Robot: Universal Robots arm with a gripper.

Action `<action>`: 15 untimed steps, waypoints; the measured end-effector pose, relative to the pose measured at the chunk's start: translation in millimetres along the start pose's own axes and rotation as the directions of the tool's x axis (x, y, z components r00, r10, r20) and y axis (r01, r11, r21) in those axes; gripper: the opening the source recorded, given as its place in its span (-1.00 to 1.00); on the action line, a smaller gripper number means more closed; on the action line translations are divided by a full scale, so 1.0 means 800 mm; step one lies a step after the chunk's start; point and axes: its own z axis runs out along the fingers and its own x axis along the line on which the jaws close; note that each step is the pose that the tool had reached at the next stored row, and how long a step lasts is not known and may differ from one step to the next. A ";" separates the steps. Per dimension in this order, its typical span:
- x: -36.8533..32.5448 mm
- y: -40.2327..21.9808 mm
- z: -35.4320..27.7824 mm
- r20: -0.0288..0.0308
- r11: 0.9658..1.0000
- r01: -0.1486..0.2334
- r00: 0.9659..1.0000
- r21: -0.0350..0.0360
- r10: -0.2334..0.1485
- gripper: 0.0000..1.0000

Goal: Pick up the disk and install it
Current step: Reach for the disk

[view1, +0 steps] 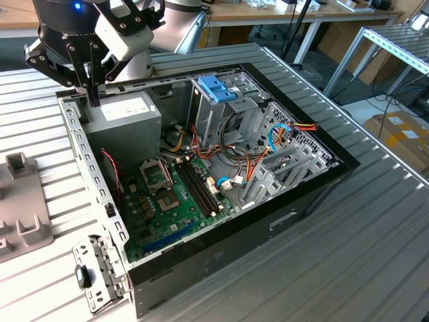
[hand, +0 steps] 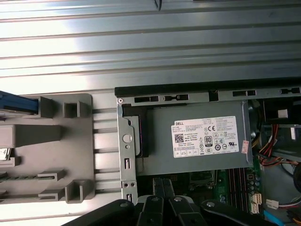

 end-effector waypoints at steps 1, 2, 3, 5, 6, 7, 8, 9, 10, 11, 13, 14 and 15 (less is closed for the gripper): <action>0.0002 0.0000 0.0000 0.000 1.000 0.000 1.000 0.000 0.000 -0.79; 0.0006 -0.0001 0.0000 0.000 1.000 0.000 1.000 0.000 0.000 -0.79; 0.0011 -0.0001 0.0000 0.000 1.000 0.000 1.000 0.000 0.000 -0.79; 0.0018 -0.0001 0.0000 0.000 1.000 0.000 1.000 0.000 0.000 -0.79; 0.0021 -0.0002 -0.0001 0.000 1.000 0.000 1.000 0.000 0.000 -0.79; 0.0026 -0.0002 -0.0001 0.000 1.000 0.000 1.000 0.000 0.000 -0.79; 0.0029 -0.0002 -0.0001 0.000 1.000 0.000 1.000 0.000 0.000 -0.79; 0.0033 -0.0002 -0.0001 0.000 1.000 0.000 1.000 0.000 0.000 -0.79; 0.0040 -0.0003 -0.0001 0.000 1.000 0.000 1.000 0.000 0.000 -0.79; 0.0045 -0.0003 -0.0001 0.000 1.000 0.000 1.000 0.000 0.000 -0.79; 0.0057 -0.0004 -0.0001 0.000 1.000 0.000 1.000 0.000 0.000 -0.79; 0.0060 -0.0005 -0.0002 0.000 1.000 0.000 1.000 0.000 0.000 -0.79; 0.0063 -0.0005 -0.0002 0.000 1.000 0.000 1.000 0.000 0.000 -0.79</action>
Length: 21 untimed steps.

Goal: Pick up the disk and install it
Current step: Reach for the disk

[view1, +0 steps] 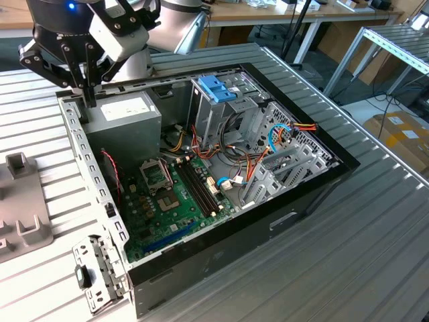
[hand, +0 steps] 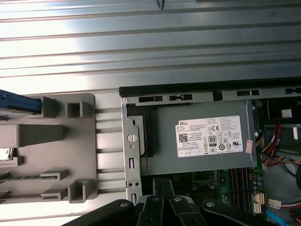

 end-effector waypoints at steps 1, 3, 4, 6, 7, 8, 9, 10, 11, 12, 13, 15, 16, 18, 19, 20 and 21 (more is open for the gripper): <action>0.0003 0.0000 0.0000 0.000 1.000 0.000 1.000 0.000 0.000 -0.79; 0.0008 -0.0001 0.0000 0.000 1.000 0.000 1.000 0.000 0.000 -0.79; 0.0011 -0.0001 -0.0001 0.000 1.000 0.000 1.000 0.000 0.000 -0.79; 0.0017 -0.0002 -0.0001 0.000 1.000 0.000 1.000 0.000 0.000 -0.79; 0.0019 -0.0002 0.0000 0.000 1.000 0.000 1.000 0.000 0.000 -0.79; 0.0022 -0.0002 -0.0001 0.000 1.000 0.000 1.000 0.000 0.000 -0.79; 0.0030 -0.0002 -0.0001 0.000 1.000 0.000 1.000 0.000 0.000 -0.79; 0.0036 -0.0003 -0.0001 0.000 1.000 0.000 1.000 0.000 0.000 -0.79; 0.0040 -0.0003 -0.0001 0.000 1.000 0.000 1.000 0.000 0.000 -0.79; 0.0042 -0.0003 -0.0001 0.000 1.000 0.000 1.000 0.000 0.000 -0.79; 0.0046 -0.0004 -0.0002 0.000 1.000 0.000 1.000 0.000 0.000 -0.79; 0.0054 -0.0004 -0.0002 0.000 1.000 0.000 1.000 0.000 0.000 -0.79; 0.0057 -0.0004 -0.0002 0.000 1.000 0.000 1.000 0.000 0.000 -0.79; 0.0069 -0.0005 -0.0002 0.000 1.000 0.000 1.000 0.000 0.000 -0.79; 0.0071 -0.0005 -0.0002 0.000 1.000 0.000 1.000 0.000 0.000 -0.79; 0.0073 -0.0006 -0.0002 0.000 1.000 0.000 1.000 0.000 0.000 -0.79; 0.0077 -0.0006 -0.0002 0.000 1.000 0.000 1.000 0.000 0.000 -0.79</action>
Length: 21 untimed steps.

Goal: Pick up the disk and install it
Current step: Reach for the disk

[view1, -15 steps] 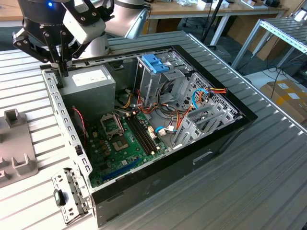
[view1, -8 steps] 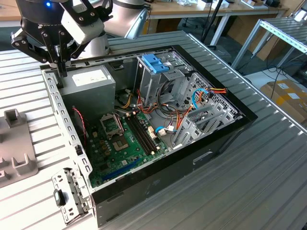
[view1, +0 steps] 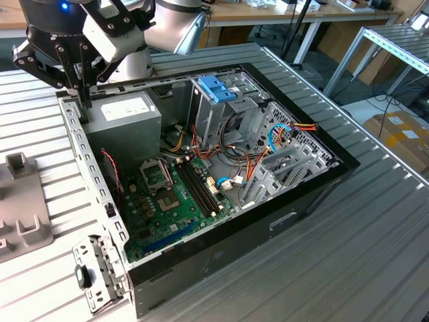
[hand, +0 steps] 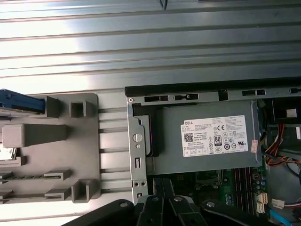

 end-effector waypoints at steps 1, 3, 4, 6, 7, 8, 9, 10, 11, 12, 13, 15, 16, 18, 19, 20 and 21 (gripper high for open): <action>0.0003 0.0000 0.0000 0.000 1.000 0.000 1.000 0.000 0.000 -0.79; 0.0008 -0.0001 0.0000 0.000 1.000 0.000 1.000 0.000 0.000 -0.79; 0.0011 -0.0001 0.0000 0.000 1.000 0.000 1.000 0.000 0.000 -0.79; 0.0018 -0.0001 -0.0001 0.000 1.000 0.000 1.000 0.000 0.000 -0.79; 0.0023 -0.0002 -0.0001 0.000 1.000 0.000 1.000 0.000 0.000 -0.79; 0.0030 -0.0002 -0.0001 0.000 1.000 0.000 1.000 0.000 0.000 -0.79; 0.0033 -0.0003 -0.0001 0.000 1.000 0.000 1.000 0.000 0.000 -0.79; 0.0037 -0.0003 -0.0001 0.000 1.000 0.000 1.000 0.000 0.000 -0.79; 0.0041 -0.0003 -0.0001 0.000 1.000 0.000 1.000 0.000 0.000 -0.79; 0.0045 -0.0003 -0.0001 0.000 1.000 0.000 1.000 0.000 0.000 -0.79; 0.0048 -0.0004 -0.0001 0.000 1.000 0.000 1.000 0.000 0.000 -0.79; 0.0055 -0.0004 -0.0002 0.000 1.000 0.000 1.000 0.000 0.000 -0.79; 0.0058 -0.0004 -0.0002 0.000 1.000 0.000 1.000 0.000 0.000 -0.79; 0.0073 -0.0005 -0.0002 0.000 1.000 0.000 1.000 0.000 0.000 -0.79; 0.0078 -0.0006 -0.0002 0.000 1.000 0.000 1.000 0.000 0.000 -0.79; 0.0082 -0.0006 -0.0002 0.000 1.000 0.000 1.000 0.000 0.000 -0.79; 0.0085 -0.0006 -0.0003 0.000 1.000 0.000 1.000 0.000 0.000 -0.79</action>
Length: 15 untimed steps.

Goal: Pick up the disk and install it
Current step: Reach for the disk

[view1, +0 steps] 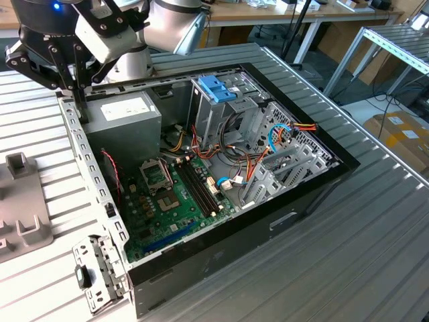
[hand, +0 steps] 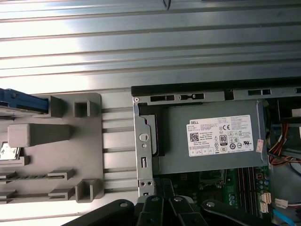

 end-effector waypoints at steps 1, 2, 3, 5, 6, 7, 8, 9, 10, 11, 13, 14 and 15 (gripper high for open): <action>0.0004 0.0000 0.0000 0.000 1.000 0.000 1.000 0.000 0.000 -0.79; 0.0006 0.0000 0.0000 0.000 1.000 0.000 1.000 0.000 0.000 -0.79; 0.0008 -0.0001 0.0000 0.000 1.000 0.000 1.000 0.000 0.000 -0.79; 0.0013 -0.0001 0.0000 0.000 1.000 0.000 1.000 0.000 0.000 -0.79; 0.0015 -0.0001 0.0000 0.000 1.000 0.000 1.000 0.000 0.000 -0.79; 0.0018 -0.0001 0.0000 0.000 1.000 0.000 1.000 0.000 0.000 -0.79; 0.0022 -0.0002 -0.0001 0.000 1.000 0.000 1.000 0.000 0.000 -0.79; 0.0025 -0.0002 0.0000 0.000 1.000 0.000 1.000 0.000 0.000 -0.79; 0.0028 -0.0002 -0.0001 0.000 1.000 0.000 1.000 0.000 0.000 -0.79; 0.0030 -0.0002 -0.0001 0.000 1.000 0.000 1.000 0.000 0.000 -0.79; 0.0036 -0.0003 -0.0001 0.000 1.000 0.000 1.000 0.000 0.000 -0.79; 0.0038 -0.0003 -0.0001 0.000 1.000 0.000 1.000 0.000 0.000 -0.79; 0.0041 -0.0003 -0.0001 0.000 1.000 0.000 1.000 0.000 0.000 -0.79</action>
